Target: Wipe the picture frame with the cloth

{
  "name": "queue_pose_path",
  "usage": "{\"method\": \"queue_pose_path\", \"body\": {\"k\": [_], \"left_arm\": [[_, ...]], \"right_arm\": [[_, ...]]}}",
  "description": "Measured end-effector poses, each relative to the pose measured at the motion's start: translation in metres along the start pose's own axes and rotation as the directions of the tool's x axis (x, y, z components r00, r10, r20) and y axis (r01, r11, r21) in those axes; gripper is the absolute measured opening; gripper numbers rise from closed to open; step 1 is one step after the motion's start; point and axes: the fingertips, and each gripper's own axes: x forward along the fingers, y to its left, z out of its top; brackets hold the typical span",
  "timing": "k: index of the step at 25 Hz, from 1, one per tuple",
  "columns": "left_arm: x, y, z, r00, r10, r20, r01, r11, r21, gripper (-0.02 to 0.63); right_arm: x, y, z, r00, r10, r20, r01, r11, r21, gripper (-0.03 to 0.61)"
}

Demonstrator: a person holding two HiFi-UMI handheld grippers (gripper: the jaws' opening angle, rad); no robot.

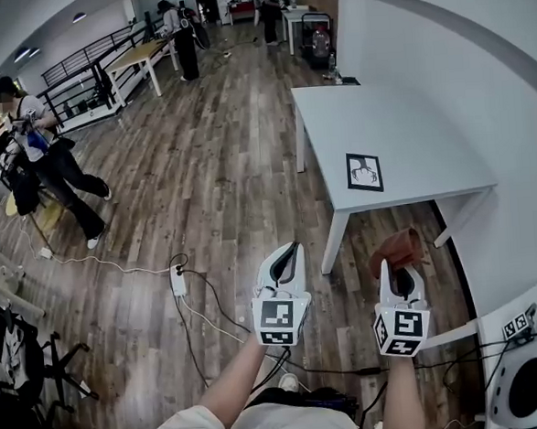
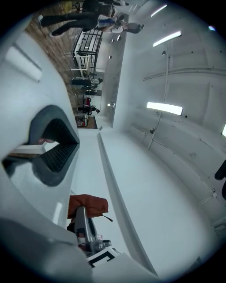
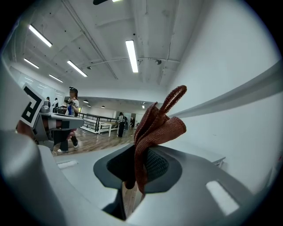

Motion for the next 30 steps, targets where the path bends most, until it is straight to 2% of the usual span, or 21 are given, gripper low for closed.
{"method": "queue_pose_path", "body": {"k": [9, 14, 17, 22, 26, 30], "left_arm": [[0.079, 0.017, -0.003, 1.000, -0.022, -0.006, 0.022, 1.000, -0.015, 0.000], [0.154, 0.013, -0.015, 1.000, 0.012, 0.018, -0.013, 0.999, 0.045, 0.000], [0.210, 0.004, -0.019, 1.000, 0.013, 0.015, -0.013, 0.999, 0.033, 0.000], [0.294, -0.007, -0.022, 1.000, -0.003, -0.011, 0.003, 1.000, -0.004, 0.000], [0.343, -0.006, -0.022, 1.000, 0.011, -0.013, -0.011, 1.000, -0.013, 0.000], [0.378, -0.008, -0.028, 1.000, -0.005, -0.031, 0.005, 1.000, -0.009, 0.000]], "right_arm": [[0.070, -0.034, 0.001, 0.999, -0.040, -0.002, 0.040, 0.999, 0.010, 0.087], [0.137, -0.074, -0.013, 1.000, -0.027, -0.010, 0.027, 1.000, 0.006, 0.087], [0.181, -0.106, -0.018, 1.000, -0.011, -0.027, 0.011, 1.000, -0.005, 0.087], [0.244, -0.166, -0.021, 0.998, -0.034, -0.050, 0.034, 0.999, 0.005, 0.086], [0.283, -0.201, -0.022, 0.998, -0.037, -0.052, 0.038, 0.999, 0.027, 0.086], [0.310, -0.217, -0.034, 0.996, -0.035, -0.081, 0.038, 0.999, 0.039, 0.086]]}}
